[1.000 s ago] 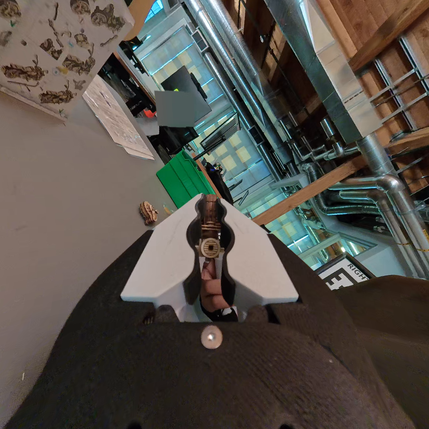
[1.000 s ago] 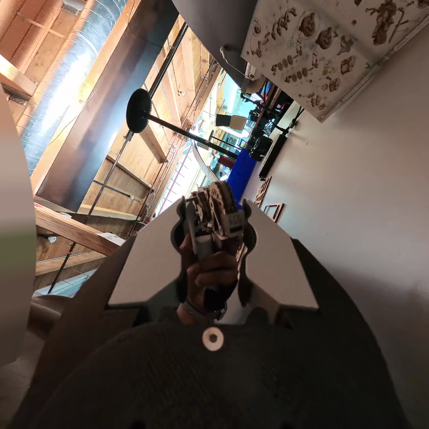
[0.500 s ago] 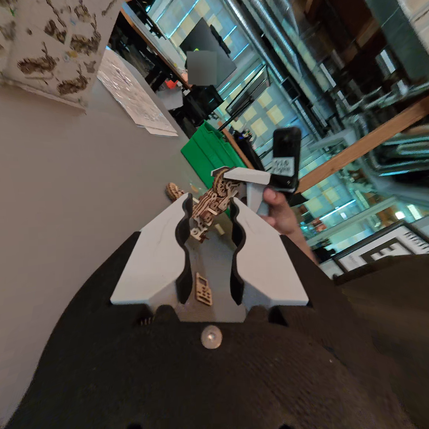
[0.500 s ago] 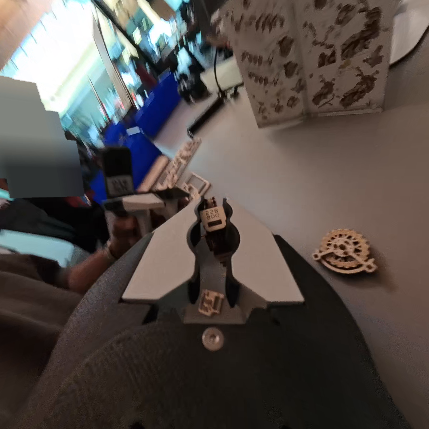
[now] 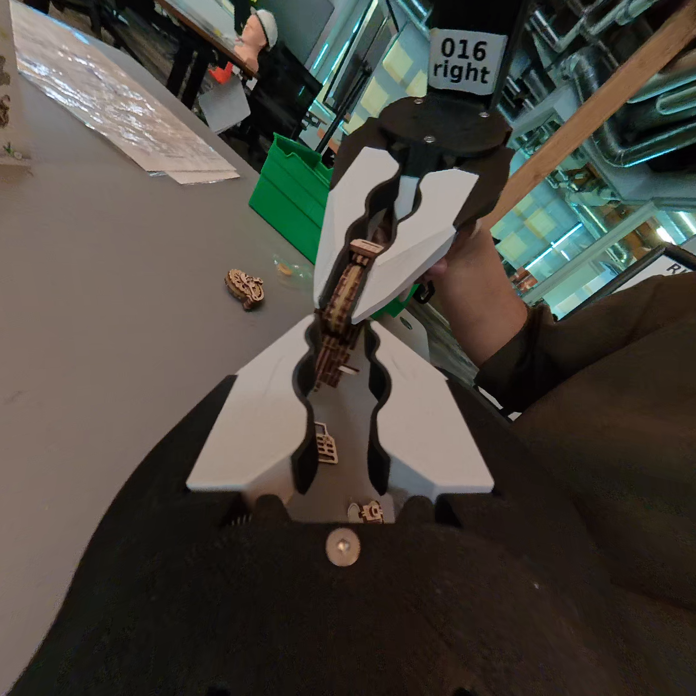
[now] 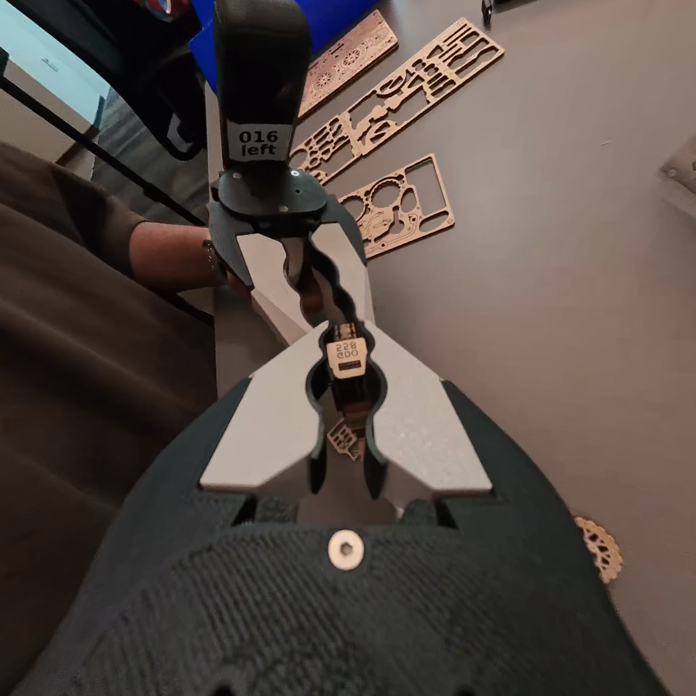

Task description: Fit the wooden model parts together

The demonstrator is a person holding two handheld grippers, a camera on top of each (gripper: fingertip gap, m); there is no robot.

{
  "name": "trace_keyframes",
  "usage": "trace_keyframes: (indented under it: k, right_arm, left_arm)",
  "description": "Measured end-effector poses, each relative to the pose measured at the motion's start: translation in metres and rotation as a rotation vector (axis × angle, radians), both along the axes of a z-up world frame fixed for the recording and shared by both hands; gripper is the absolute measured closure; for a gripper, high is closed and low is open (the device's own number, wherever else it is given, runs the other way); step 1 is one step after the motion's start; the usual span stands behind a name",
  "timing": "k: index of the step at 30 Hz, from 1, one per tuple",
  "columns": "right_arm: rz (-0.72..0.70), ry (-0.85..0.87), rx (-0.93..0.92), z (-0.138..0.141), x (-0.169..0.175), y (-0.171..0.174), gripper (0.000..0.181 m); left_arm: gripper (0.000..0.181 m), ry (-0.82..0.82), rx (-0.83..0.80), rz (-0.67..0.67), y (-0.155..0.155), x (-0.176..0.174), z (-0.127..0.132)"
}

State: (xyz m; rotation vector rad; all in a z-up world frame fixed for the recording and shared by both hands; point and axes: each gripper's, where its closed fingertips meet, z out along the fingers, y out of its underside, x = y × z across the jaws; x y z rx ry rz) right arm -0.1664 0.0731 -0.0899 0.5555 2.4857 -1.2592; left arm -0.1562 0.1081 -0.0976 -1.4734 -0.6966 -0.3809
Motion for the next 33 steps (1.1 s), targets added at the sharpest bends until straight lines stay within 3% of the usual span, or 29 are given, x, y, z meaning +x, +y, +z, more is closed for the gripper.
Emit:
trace_keyframes:
  k: [6, 15, 22, 33]
  right_arm:
    - [-0.037, -0.038, -0.055, 0.006, -0.005, -0.003, 0.161]
    - [-0.124, -0.054, -0.126, 0.001, -0.016, 0.006, 0.148]
    - [-0.285, 0.132, -0.321, 0.035, -0.042, 0.027, 0.138]
    - [-0.25, 0.059, -0.321, 0.008, -0.027, 0.007, 0.139]
  left_arm:
    - [0.174, -0.034, 0.063, 0.023, -0.005, -0.006, 0.005]
    - [0.174, -0.081, 0.091, 0.068, -0.012, -0.017, 0.002]
    - [0.174, -0.17, 0.253, 0.157, -0.033, -0.037, 0.012]
    - [0.174, -0.274, 0.431, 0.145, -0.045, -0.042, 0.024]
